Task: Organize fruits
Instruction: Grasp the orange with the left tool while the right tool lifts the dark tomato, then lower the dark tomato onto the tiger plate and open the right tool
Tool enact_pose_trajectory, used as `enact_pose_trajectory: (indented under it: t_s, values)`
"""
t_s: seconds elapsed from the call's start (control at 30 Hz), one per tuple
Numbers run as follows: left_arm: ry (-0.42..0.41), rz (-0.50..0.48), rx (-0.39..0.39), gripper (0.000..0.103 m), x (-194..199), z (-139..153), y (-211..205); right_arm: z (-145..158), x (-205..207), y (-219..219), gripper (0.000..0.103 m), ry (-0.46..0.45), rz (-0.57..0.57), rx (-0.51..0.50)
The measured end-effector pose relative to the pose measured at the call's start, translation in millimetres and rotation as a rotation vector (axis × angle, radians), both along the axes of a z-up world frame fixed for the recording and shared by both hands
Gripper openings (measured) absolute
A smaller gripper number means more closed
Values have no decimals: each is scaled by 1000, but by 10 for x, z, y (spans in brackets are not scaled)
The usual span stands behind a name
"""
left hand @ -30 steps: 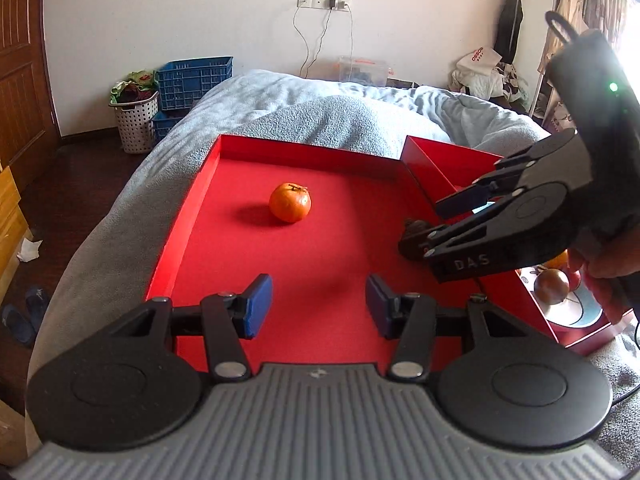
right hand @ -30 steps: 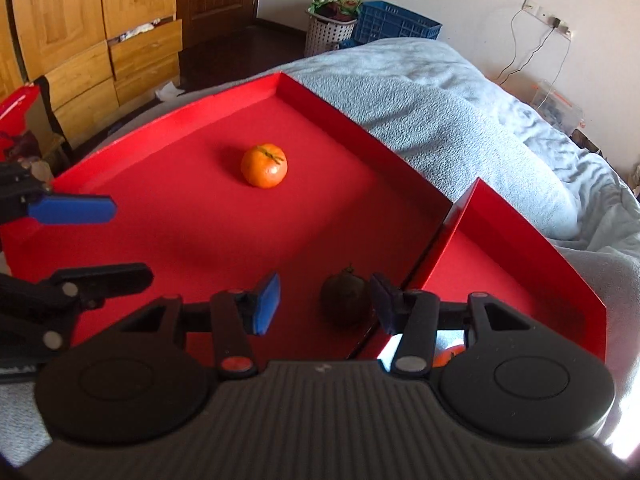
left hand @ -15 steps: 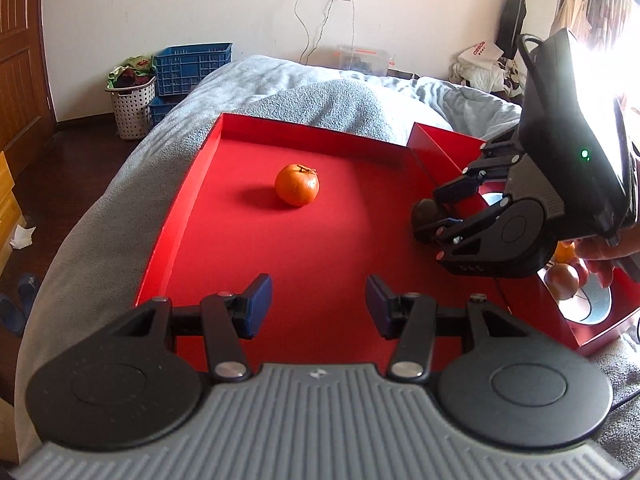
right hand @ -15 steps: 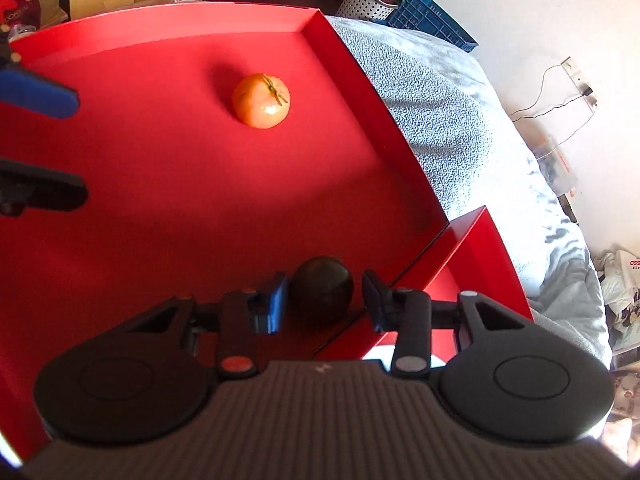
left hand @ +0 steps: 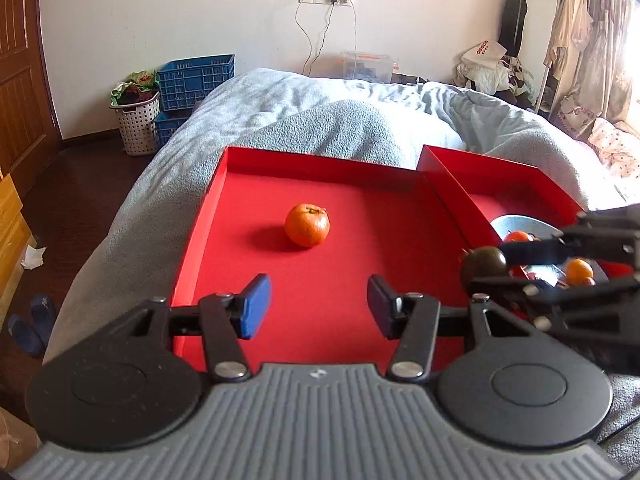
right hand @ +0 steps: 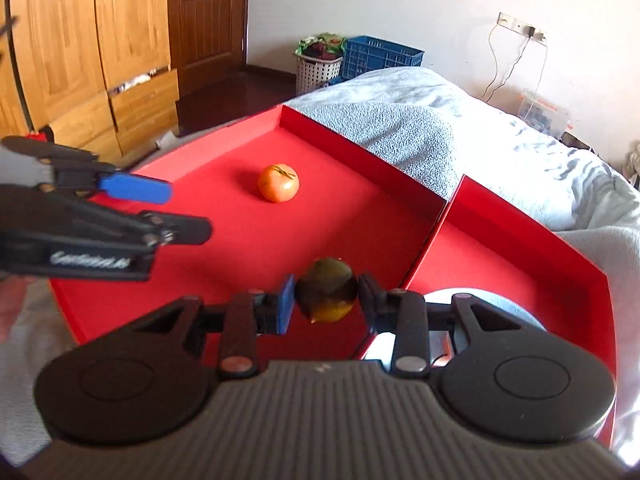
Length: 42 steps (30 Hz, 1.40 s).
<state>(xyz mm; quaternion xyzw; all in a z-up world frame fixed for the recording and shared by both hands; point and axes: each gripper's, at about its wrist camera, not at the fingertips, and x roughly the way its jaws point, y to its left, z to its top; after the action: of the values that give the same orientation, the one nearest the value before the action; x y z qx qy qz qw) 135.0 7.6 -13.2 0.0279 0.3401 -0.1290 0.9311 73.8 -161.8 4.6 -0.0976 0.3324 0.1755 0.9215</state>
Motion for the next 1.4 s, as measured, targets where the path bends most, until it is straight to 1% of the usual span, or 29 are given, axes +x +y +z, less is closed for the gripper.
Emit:
enact_pose_trajectory:
  t_s: [0.03, 0.07, 0.17, 0.3, 0.43, 0.53, 0.6, 0.67, 0.7, 0.83, 1.13, 1.4]
  values:
    - [-3, -9, 5, 67, 46, 17, -27, -2, -60, -10, 38, -7, 1, 18]
    - [-3, -19, 8, 68, 103, 35, -62, -7, -110, -12, 38, -8, 2, 31]
    - [24, -31, 18, 68, 340, 44, -186, -62, -164, -16, 38, -8, -3, 60]
    - [56, -3, 52, 68, 643, -22, -312, -96, -211, -29, 38, -9, 6, 92]
    - [91, 36, 112, 68, 905, -189, -379, -99, -252, -54, 38, -15, 15, 123]
    - [105, 56, 125, 66, 1032, -275, -398, -105, -280, -94, 38, -21, 14, 136]
    - [93, 61, 130, 59, 1058, -305, -417, -122, -284, -134, 38, -23, 9, 145]
    - [99, 68, 142, 46, 1089, -359, -438, -124, -289, -149, 38, -24, 1, 150]
    - [103, 76, 148, 44, 1100, -393, -441, -122, -302, -154, 38, -27, -3, 150]
    - [86, 91, 137, 44, 1073, -428, -436, -120, -332, -152, 38, -33, -9, 138]
    - [96, 118, 115, 43, 989, -394, -350, -81, -399, -95, 38, -38, 0, 140]
    - [58, 127, 109, 43, 785, -226, -275, -13, -540, -62, 38, -52, 4, 143]
